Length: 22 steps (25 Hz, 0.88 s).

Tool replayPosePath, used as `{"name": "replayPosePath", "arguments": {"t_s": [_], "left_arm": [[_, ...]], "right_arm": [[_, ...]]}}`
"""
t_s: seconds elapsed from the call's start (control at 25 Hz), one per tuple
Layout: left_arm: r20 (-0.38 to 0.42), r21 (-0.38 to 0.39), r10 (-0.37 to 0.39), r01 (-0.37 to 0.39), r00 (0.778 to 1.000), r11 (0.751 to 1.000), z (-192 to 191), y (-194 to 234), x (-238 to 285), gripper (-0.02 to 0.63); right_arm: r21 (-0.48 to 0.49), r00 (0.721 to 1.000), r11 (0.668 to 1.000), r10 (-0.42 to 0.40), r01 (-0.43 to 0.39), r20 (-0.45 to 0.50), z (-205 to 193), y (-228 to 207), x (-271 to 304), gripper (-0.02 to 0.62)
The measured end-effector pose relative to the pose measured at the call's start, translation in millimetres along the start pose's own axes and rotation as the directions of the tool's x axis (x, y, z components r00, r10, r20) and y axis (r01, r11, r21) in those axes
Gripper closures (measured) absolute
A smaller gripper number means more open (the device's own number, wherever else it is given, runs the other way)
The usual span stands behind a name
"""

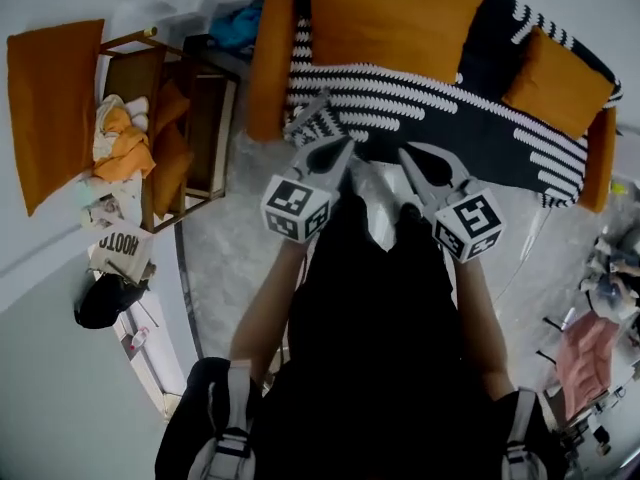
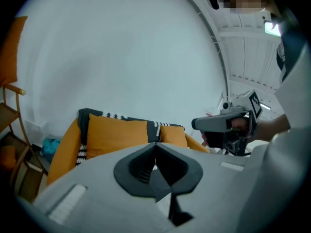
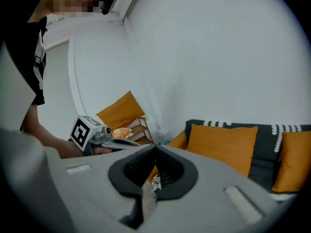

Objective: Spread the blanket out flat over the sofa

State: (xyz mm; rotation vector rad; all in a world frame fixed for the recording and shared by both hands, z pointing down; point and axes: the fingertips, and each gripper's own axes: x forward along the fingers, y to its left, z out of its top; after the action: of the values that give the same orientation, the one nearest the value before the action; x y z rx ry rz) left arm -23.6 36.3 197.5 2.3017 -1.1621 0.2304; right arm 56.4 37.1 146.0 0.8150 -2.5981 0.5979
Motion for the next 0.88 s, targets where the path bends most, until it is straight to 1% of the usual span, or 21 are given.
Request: {"name": "replayPosePath", "arguments": {"t_s": [0.08,0.24,0.4,0.56,0.72,0.8,0.88], "left_arm": [[-0.040,0.002,-0.009,0.009,0.999,1.000,-11.9,18.6,11.4,0.595],[-0.095,-0.004,0.004,-0.004,0.996,1.000,-33.4,53.3,30.4,0.595],[-0.138,0.003,0.006,-0.005,0.990,1.000,-54.9,78.1,49.4,0.594],[-0.175,0.029,0.022,-0.017,0.984,0.999,-76.0,112.4,69.6,0.592],[-0.218,-0.004,0.021,-0.023,0.976,1.000,-107.7,138.8,89.4,0.592],[-0.240,-0.003,0.022,-0.024,0.971,1.000,-124.5,149.1,104.7,0.591],[-0.268,0.005,0.025,-0.025,0.963,1.000,-142.9,158.5,119.7,0.573]], "right_arm": [[0.010,1.000,1.000,-0.027,0.028,-0.011,-5.0,-7.2,12.2,0.592],[0.037,0.998,0.998,-0.056,0.057,-0.036,-20.5,-17.8,37.0,0.593],[0.045,0.996,0.998,-0.042,0.046,-0.077,-40.8,-24.6,56.8,0.593],[0.066,0.995,0.996,-0.047,0.053,-0.088,-57.9,-38.1,78.8,0.594],[0.089,0.994,0.995,-0.043,0.053,-0.105,-81.7,-51.1,99.2,0.594],[0.107,0.992,0.993,-0.043,0.055,-0.118,-93.9,-61.8,109.2,0.594],[0.127,0.992,0.990,-0.041,0.057,-0.122,-107.6,-72.2,118.5,0.593]]}}
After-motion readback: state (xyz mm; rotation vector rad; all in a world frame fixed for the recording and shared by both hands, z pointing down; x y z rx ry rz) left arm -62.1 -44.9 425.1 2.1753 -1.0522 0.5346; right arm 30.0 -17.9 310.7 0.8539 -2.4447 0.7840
